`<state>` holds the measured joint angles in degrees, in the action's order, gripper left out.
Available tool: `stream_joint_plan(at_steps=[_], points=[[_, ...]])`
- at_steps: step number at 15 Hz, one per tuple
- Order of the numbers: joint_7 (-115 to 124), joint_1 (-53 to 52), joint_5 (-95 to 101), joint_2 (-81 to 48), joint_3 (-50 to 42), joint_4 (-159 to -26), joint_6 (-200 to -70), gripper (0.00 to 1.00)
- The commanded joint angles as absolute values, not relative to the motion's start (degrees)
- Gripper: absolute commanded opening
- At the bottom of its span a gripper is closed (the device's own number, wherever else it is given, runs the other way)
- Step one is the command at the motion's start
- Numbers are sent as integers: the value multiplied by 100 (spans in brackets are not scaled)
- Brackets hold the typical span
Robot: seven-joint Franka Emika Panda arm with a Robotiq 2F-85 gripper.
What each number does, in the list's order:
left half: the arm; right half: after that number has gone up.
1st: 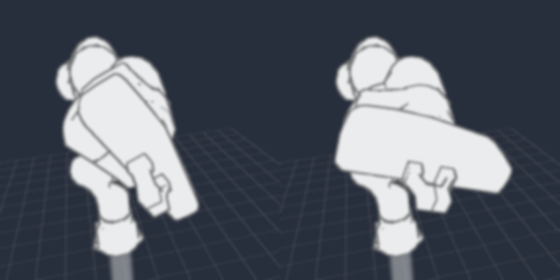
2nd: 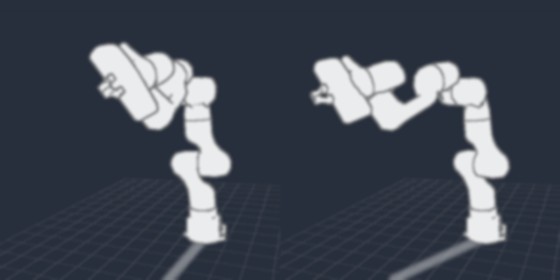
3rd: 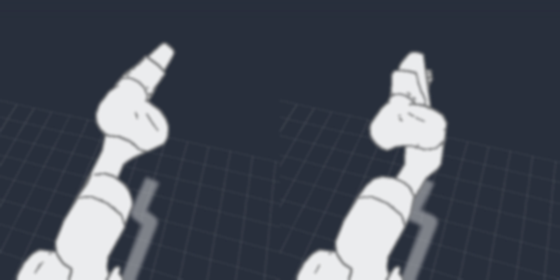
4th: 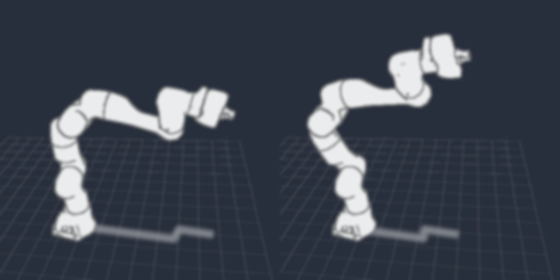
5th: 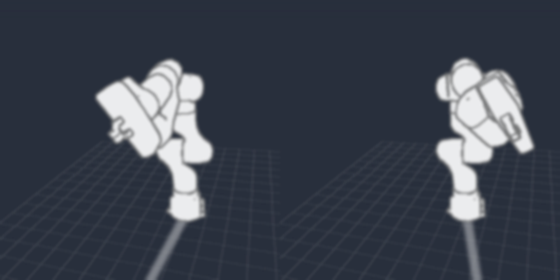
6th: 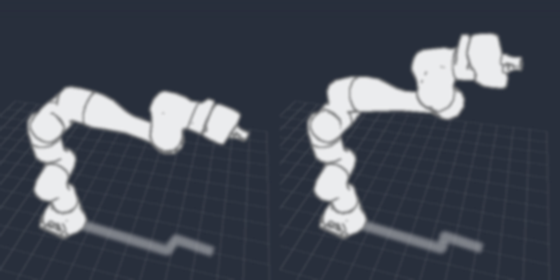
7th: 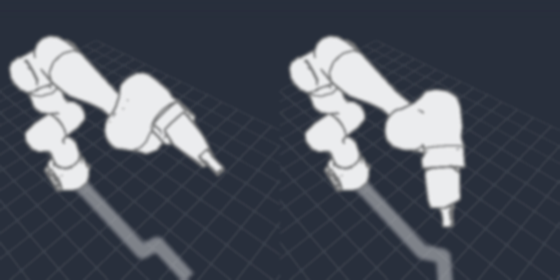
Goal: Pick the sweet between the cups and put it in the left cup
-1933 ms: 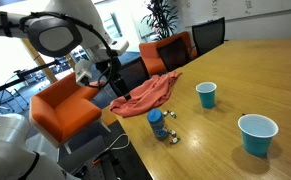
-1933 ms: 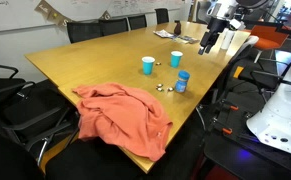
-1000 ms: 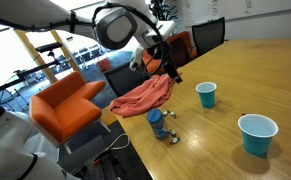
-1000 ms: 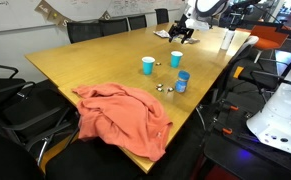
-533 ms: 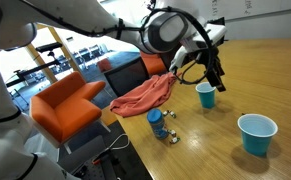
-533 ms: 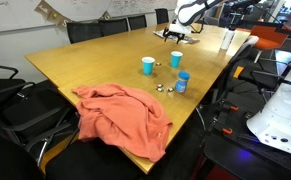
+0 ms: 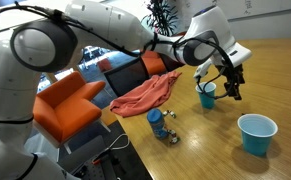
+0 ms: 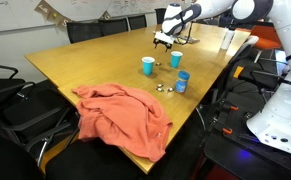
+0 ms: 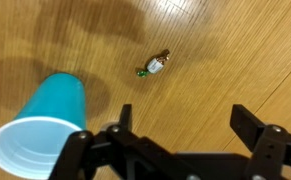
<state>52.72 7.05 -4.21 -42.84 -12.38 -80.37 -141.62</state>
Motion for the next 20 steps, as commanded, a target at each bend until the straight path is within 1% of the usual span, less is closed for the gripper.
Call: stream_joint_plan(at_steps=[1,4,8,20], points=[[5844,718,-621,-5193,-1319,-6617,-13407,100],[6604,669,-429,-5739,-1530,-5811,-12739,100],[7225,783,-382,-6235,-1517,-5091,-12206,100],[7463,1001,-545,-6887,-1453,-4574,-12175,100]])
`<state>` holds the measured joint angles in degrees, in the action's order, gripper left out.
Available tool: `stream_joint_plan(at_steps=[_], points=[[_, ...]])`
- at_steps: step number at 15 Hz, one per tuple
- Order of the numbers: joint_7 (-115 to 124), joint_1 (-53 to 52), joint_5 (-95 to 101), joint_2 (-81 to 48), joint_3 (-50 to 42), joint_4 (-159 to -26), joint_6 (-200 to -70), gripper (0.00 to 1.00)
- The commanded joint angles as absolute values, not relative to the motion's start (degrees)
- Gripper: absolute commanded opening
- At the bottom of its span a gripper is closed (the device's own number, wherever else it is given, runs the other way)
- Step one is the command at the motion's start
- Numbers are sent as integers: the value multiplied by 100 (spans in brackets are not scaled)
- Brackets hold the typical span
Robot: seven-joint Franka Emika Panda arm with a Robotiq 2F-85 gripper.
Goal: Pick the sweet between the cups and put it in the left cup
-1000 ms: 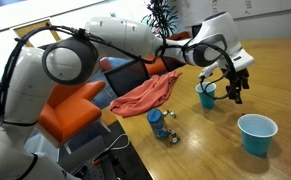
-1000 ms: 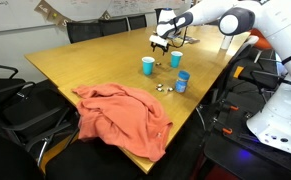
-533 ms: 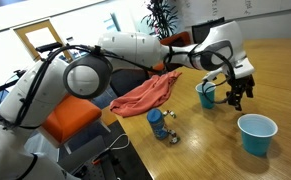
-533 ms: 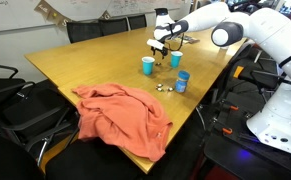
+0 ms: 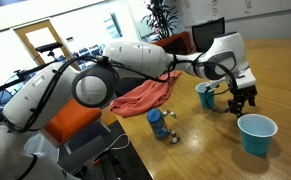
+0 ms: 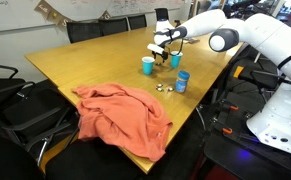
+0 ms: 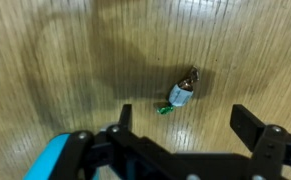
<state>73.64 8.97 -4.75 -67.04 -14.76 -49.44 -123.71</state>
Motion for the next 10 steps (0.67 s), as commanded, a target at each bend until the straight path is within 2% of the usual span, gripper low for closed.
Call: stream_joint_plan(at_steps=[1,9,10], points=[[7451,1023,-546,-6914,-1448,-4541,-12175,100],[7350,1155,-622,-7041,-1283,-4425,-12168,100],[7344,1170,-636,-7051,-1261,-4420,-12164,91]])
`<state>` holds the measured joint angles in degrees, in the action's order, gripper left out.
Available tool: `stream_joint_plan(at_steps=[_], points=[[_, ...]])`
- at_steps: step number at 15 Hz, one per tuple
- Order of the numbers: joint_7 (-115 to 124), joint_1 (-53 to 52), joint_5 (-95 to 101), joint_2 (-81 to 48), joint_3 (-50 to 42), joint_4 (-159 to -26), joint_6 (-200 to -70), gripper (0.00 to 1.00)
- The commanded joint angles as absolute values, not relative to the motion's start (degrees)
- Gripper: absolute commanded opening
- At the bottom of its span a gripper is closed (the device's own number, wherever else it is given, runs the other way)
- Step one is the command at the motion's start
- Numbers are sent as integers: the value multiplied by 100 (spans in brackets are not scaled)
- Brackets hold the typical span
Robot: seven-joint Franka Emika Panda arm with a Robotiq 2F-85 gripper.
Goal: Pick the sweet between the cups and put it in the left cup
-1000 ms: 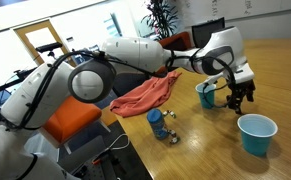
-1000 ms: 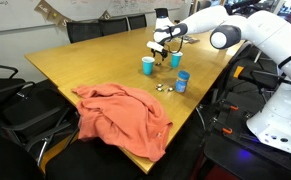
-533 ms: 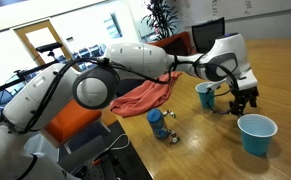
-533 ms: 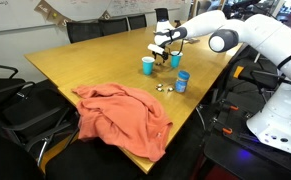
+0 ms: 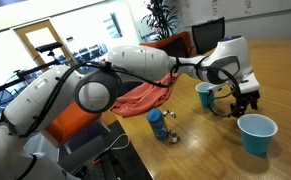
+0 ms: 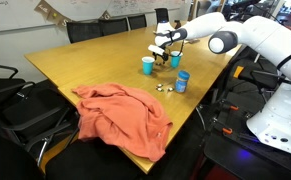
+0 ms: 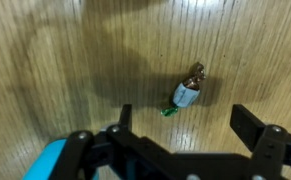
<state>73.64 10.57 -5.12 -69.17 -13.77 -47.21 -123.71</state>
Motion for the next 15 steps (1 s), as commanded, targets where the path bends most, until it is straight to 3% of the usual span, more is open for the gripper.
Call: stream_joint_plan(at_steps=[1,10,11,12,15], points=[[7347,1178,-640,-7060,-1249,-4421,-12171,72],[7305,1244,-616,-7055,-1146,-4429,-12139,4],[7288,1227,-613,-7029,-1132,-4470,-12142,1],[7267,1220,-612,-7013,-1113,-4491,-12128,6],[6988,1259,-707,-6758,-877,-4632,-12097,6]])
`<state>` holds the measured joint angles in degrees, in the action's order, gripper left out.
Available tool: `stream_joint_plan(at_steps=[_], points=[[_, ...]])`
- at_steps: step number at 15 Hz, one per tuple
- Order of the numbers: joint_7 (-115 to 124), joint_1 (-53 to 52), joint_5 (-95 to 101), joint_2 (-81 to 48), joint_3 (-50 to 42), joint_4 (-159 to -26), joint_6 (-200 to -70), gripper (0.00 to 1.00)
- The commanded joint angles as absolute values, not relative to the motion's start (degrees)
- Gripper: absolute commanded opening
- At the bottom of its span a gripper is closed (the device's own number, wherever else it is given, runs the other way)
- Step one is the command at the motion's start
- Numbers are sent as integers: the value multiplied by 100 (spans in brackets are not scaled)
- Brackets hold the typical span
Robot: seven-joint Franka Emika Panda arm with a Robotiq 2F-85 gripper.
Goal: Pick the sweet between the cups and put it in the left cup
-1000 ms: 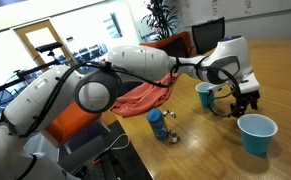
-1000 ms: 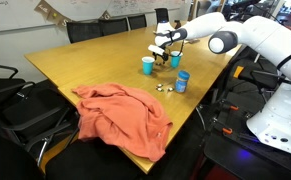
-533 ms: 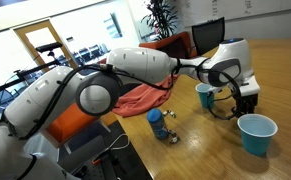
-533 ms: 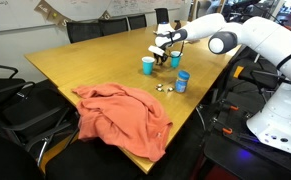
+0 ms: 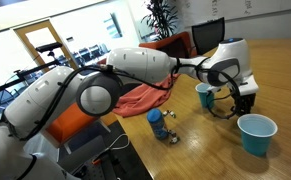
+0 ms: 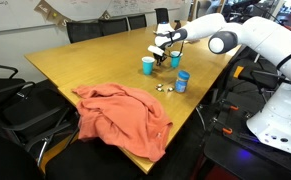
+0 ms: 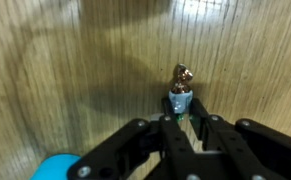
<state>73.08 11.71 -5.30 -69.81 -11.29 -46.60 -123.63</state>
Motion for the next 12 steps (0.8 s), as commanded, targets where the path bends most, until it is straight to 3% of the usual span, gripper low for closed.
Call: stream_joint_plan(at_steps=[1,12], points=[[6861,1278,-766,-6619,-770,-4692,-12141,6],[5054,1299,-753,-4670,-152,-5763,-11268,6]])
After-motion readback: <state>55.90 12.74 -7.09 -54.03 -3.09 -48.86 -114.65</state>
